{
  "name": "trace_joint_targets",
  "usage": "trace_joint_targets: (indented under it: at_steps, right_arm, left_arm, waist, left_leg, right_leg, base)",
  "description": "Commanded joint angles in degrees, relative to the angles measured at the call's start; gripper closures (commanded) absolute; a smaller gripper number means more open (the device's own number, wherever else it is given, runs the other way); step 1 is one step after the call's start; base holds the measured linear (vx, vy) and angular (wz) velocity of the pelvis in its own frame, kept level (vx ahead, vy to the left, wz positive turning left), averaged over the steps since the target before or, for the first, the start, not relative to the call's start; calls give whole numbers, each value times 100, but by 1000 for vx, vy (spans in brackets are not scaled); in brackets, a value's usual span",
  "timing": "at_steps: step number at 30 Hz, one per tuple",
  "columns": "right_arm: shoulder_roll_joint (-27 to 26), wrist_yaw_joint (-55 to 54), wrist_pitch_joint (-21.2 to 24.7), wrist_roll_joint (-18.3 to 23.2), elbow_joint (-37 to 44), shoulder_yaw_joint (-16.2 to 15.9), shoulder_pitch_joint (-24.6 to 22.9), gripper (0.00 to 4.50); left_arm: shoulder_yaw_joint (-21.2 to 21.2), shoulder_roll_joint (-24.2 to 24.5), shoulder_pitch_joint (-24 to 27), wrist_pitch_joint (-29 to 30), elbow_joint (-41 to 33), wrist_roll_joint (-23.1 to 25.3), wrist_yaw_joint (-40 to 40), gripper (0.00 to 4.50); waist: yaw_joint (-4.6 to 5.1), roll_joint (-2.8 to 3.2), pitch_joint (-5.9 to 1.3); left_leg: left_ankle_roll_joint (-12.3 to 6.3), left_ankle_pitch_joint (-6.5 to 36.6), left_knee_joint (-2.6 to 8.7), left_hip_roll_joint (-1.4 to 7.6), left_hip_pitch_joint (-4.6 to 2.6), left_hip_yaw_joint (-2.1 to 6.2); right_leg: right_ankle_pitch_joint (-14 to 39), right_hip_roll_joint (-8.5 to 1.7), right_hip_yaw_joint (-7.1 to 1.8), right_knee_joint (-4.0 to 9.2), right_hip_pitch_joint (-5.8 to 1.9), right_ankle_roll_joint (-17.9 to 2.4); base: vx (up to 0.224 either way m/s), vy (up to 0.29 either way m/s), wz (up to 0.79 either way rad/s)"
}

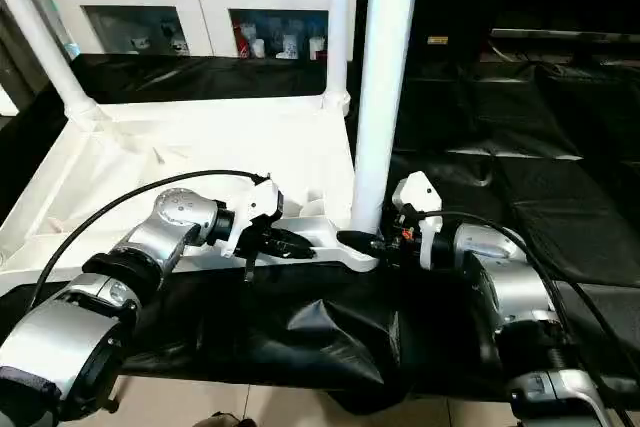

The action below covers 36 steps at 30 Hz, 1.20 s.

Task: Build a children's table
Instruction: Rotate leg to tighten

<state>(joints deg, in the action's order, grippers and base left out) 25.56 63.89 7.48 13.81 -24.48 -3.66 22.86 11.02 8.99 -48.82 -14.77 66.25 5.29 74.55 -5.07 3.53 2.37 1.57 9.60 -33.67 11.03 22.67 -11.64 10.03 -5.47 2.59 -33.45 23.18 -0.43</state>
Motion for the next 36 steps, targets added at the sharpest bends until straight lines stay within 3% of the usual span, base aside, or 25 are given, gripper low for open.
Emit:
trace_joint_targets:
  at_steps: [1, 4, 7, 12, 14, 18, 22, 23, 26, 27, 30, 35, 36]
  right_arm:
    - [-26, 66, 164, 82, 84, -62, -99, 229]
    - [-163, -274, 148, -17, 41, -62, -197, 235]
    - [-432, -985, 50, -227, -237, 32, -173, 239]
    - [-885, -2184, -59, -528, -597, 159, -158, 242]
    - [-1324, -3293, -3, -665, -905, 336, -30, 243]
    - [-1841, -4436, 82, -805, -1378, 490, 266, 244]
    - [-2111, -4576, 29, -1078, -1635, 185, 509, 244]
    - [-2138, -4545, -22, -1047, -1677, 195, 561, 210]
    - [-2127, -4420, -131, -967, -1673, 264, 621, 177]
    - [-2038, -4206, -269, -946, -1634, 270, 633, 174]
    - [-1886, -3808, -422, -914, -1569, 246, 629, 145]
    - [-1496, -2905, -546, -853, -1350, 87, 515, 124]
    - [-1237, -2320, -506, -757, -1140, 3, 391, 124]
  left_arm:
    - [-121, -11, -10, -55, -184, -176, -46, 450]
    - [-112, -86, -79, -37, -100, -59, -511, 450]
    - [-118, -194, -160, 42, 1, 32, -997, 450]
    - [-116, -441, -275, 191, 113, 119, -1604, 450]
    - [-114, -702, -413, 351, 213, 232, -2355, 450]
    - [-129, -1041, -556, 563, 313, 291, -3102, 450]
    - [-125, -1270, -607, 566, 356, 271, -3346, 450]
    - [-119, -1289, -609, 562, 363, 267, -3311, 450]
    - [-113, -1271, -604, 543, 369, 268, -3249, 450]
    - [-104, -1209, -581, 511, 365, 265, -3111, 450]
    - [-88, -1103, -540, 468, 352, 267, -2833, 450]
    - [-49, -929, -457, 384, 298, 241, -2341, 450]
    - [-59, -827, -405, 302, 247, 187, -2034, 450]
  waist:
    - [8, -141, -390]
    - [3, -116, -384]
    - [39, -130, -372]
    - [172, -109, -320]
    - [209, -92, -316]
    - [332, -60, -322]
    - [364, -73, -342]
    - [356, -81, -340]
    - [348, -71, -341]
    - [350, -96, -341]
    - [346, -90, -344]
    - [326, -90, -379]
    - [307, -50, -379]
  left_leg:
    - [-636, 992, 338, 222, -154, 80]
    - [-594, 1042, 346, 226, -156, 87]
    - [-470, 1181, 361, 218, -161, 86]
    - [-135, 1792, 433, 182, -195, 123]
    - [-97, 1870, 446, 191, -209, 131]
    - [80, 2038, 470, 169, -221, 154]
    - [-76, 1893, 448, 148, -195, 138]
    - [-152, 1840, 436, 140, -185, 129]
    - [-235, 1747, 436, 153, -181, 129]
    - [-242, 1798, 441, 158, -185, 128]
    - [-270, 1787, 440, 162, -179, 133]
    - [-517, 1266, 390, 170, -147, 109]
    - [-545, 1254, 387, 169, -153, 111]
  right_leg:
    - [633, -285, -117, 302, -272, -1457]
    - [735, -288, -118, 313, -265, -1429]
    - [998, -290, -120, 343, -248, -1372]
    - [1953, -296, -122, 461, -234, -1112]
    - [2028, -284, -135, 476, -210, -1055]
    - [1987, -266, -135, 475, -183, -1045]
    - [1652, -261, -134, 474, -219, -1076]
    - [1612, -273, -138, 481, -232, -1079]
    - [1583, -274, -133, 478, -238, -1088]
    - [1641, -273, -128, 483, -237, -1078]
    - [1623, -278, -129, 476, -247, -1096]
    - [775, -280, -122, 390, -294, -1343]
    - [753, -282, -113, 392, -304, -1360]
  base:
    - [0, 0, 0]
    - [0, 0, 0]
    - [0, 0, 0]
    - [0, 0, 0]
    - [0, 0, 0]
    - [0, 0, 0]
    - [0, 0, 0]
    - [0, 0, 0]
    - [0, 0, 0]
    - [0, 0, 0]
    - [0, 0, 0]
    - [0, 0, 0]
    - [0, 0, 0]
